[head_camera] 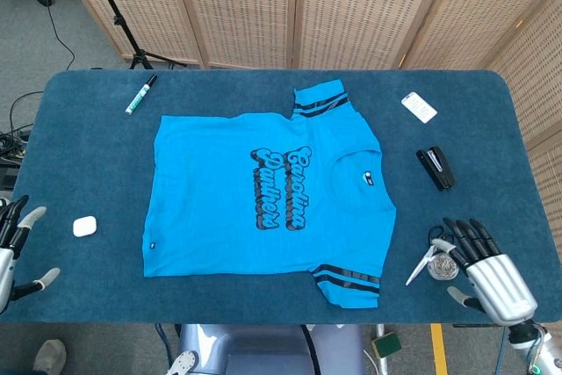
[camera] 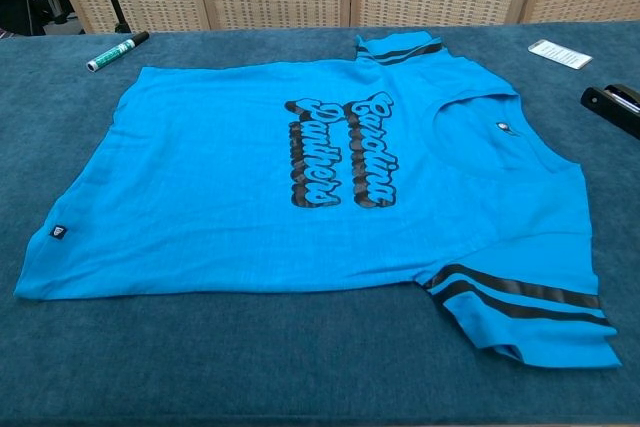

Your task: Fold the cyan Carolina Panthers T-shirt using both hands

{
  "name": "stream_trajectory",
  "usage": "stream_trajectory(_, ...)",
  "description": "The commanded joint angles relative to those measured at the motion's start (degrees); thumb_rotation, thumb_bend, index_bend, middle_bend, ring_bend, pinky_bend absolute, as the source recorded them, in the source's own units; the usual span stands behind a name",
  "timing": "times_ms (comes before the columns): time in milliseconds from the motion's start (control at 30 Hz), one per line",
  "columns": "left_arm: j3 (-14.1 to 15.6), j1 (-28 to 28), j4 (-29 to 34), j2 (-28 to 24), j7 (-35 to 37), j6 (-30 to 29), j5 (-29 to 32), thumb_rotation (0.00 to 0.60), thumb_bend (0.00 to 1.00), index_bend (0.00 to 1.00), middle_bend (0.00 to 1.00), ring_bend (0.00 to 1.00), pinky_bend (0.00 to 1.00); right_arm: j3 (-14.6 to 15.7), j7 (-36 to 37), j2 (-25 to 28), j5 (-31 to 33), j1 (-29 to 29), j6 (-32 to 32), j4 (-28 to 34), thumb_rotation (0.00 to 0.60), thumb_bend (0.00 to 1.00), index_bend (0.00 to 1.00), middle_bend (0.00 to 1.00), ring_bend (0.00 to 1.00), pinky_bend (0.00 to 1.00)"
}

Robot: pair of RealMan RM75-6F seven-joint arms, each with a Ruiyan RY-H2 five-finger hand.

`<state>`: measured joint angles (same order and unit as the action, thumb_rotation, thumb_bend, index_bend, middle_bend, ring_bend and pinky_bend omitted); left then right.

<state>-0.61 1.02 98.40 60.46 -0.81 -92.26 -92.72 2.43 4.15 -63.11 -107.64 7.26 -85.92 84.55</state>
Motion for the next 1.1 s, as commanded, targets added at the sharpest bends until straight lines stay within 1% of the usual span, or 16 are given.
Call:
stream_trajectory(33,-0.1,0.1,0.0,0.2,-0.5,0.1,0.2,0.600,0.00,0.00,0.00,0.00,0.00,2.0,-0.3,-3.4,-4.3,2.7,2.2,-3.4,0.600,0.00,0.25,0.00,0.00,0.00)
stream_trajectory(200,-0.3,0.2,-0.1,0.5,-0.8,0.7,0.8,0.600,0.00,0.00,0.00,0.00,0.00,3.1,-2.8,-6.4,-7.8,5.4,4.5,-5.2,0.600,0.00,0.28,0.00,0.00,0.00)
stream_trajectory(367,-0.5,0.3,-0.1,0.5,-0.7,0.9,1.3,0.600,0.00,0.00,0.00,0.00,0.00,3.4,-5.4,-8.7,-9.1,7.9,7.7,-5.6,0.600,0.00,0.32,0.00,0.00,0.00)
stream_trajectory(567,-0.8,0.5,-0.1,0.4,-0.5,1.2,2.0,0.600,0.00,0.00,0.00,0.00,0.00,3.3,-7.1,-11.7,-10.2,10.3,9.2,-5.8,0.600,0.00,0.35,0.02,0.00,0.00)
stream_trajectory(733,-0.9,0.6,-0.1,0.4,-0.6,1.5,2.3,0.600,0.00,0.00,0.00,0.00,0.00,3.5,-9.3,-13.7,-9.9,11.8,11.7,-6.8,0.600,0.00,0.35,0.02,0.00,0.00)
stream_trajectory(1100,-1.5,1.1,-0.1,0.8,-1.7,2.6,3.9,0.600,0.00,0.00,0.00,0.00,0.00,3.4,-10.8,-17.8,-7.5,14.1,15.3,-8.9,0.600,0.00,0.36,0.03,0.00,0.00)
